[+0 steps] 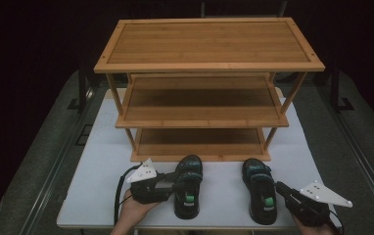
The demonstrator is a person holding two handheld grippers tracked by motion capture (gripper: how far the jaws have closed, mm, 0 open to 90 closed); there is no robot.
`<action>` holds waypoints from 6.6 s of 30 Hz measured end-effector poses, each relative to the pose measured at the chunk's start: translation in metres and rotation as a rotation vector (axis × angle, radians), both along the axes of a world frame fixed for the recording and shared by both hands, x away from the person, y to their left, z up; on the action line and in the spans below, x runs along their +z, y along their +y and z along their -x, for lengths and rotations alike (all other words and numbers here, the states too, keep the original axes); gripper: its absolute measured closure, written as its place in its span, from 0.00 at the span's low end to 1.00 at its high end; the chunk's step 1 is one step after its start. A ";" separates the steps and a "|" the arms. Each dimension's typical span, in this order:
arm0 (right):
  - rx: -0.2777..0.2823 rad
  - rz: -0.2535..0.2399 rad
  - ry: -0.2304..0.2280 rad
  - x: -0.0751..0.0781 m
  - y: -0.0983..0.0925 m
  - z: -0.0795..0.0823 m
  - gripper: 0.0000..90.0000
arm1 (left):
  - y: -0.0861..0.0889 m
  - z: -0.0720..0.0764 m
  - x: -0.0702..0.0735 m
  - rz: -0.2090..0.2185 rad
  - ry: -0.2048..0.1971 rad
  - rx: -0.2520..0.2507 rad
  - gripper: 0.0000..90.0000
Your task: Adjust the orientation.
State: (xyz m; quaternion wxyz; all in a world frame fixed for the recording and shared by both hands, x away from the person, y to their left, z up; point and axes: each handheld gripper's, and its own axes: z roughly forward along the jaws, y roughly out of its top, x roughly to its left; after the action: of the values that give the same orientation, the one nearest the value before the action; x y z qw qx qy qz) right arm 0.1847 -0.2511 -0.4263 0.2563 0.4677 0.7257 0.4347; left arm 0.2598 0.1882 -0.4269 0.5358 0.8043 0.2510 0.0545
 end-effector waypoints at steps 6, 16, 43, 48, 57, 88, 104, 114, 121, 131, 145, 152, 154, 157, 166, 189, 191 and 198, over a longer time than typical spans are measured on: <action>-0.002 -0.020 -0.025 0.004 0.000 0.005 0.93 | -0.001 0.002 0.001 -0.013 -0.008 0.007 0.61; 0.017 -0.045 -0.050 0.010 0.002 0.011 0.90 | -0.004 0.004 0.003 -0.020 -0.007 0.020 0.61; 0.000 -0.008 -0.037 0.005 0.018 0.002 0.69 | -0.012 0.008 0.002 -0.056 -0.031 0.077 0.55; -0.017 -0.017 -0.033 0.002 0.019 0.000 0.66 | -0.013 0.009 0.003 -0.069 -0.042 0.095 0.59; -0.031 -0.030 -0.019 0.000 0.020 -0.003 0.60 | -0.017 0.010 0.004 -0.088 -0.032 0.158 0.67; -0.080 0.039 -0.035 -0.001 0.024 -0.006 0.87 | -0.018 0.015 0.003 -0.089 -0.101 0.222 0.83; -0.078 0.041 -0.038 -0.001 0.024 -0.006 0.87 | -0.017 0.015 0.002 -0.084 -0.100 0.216 0.83; -0.080 0.039 -0.040 -0.001 0.024 -0.006 0.87 | -0.019 0.017 0.001 -0.085 -0.118 0.236 0.84; -0.081 0.033 -0.042 -0.001 0.024 -0.006 0.88 | -0.019 0.017 0.001 -0.075 -0.122 0.248 0.85; -0.080 0.025 -0.044 -0.001 0.024 -0.006 0.89 | -0.018 0.019 0.003 -0.048 -0.126 0.245 0.85; -0.031 0.023 -0.062 0.004 0.035 -0.003 0.90 | -0.014 0.021 0.011 -0.007 -0.155 0.272 0.86; -0.009 0.017 -0.089 0.012 0.047 -0.010 0.90 | -0.014 0.015 0.013 -0.001 -0.171 0.302 0.86; -0.017 0.009 -0.095 0.014 0.050 -0.015 0.90 | -0.015 0.012 0.013 -0.003 -0.174 0.314 0.86; -0.020 0.006 -0.111 0.017 0.057 -0.023 0.90 | -0.016 0.007 0.012 0.001 -0.180 0.331 0.86; -0.009 0.020 -0.149 0.023 0.074 -0.048 0.90 | -0.018 -0.008 0.011 0.008 -0.212 0.391 0.85; -0.019 0.081 -0.171 0.018 0.109 -0.097 0.90 | -0.049 -0.039 0.006 -0.086 -0.304 0.403 0.85; -0.021 0.077 -0.169 0.018 0.110 -0.098 0.90 | -0.049 -0.040 0.005 -0.089 -0.301 0.402 0.85; -0.019 0.083 -0.145 0.011 0.117 -0.107 0.90 | -0.048 -0.047 0.000 -0.090 -0.277 0.414 0.85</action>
State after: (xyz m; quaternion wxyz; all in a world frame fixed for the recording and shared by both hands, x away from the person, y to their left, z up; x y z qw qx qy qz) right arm 0.2913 -0.1337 -0.4155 0.3314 0.4309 0.7182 0.4343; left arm 0.3064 0.1399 -0.4266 0.5061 0.7436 0.3320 0.2840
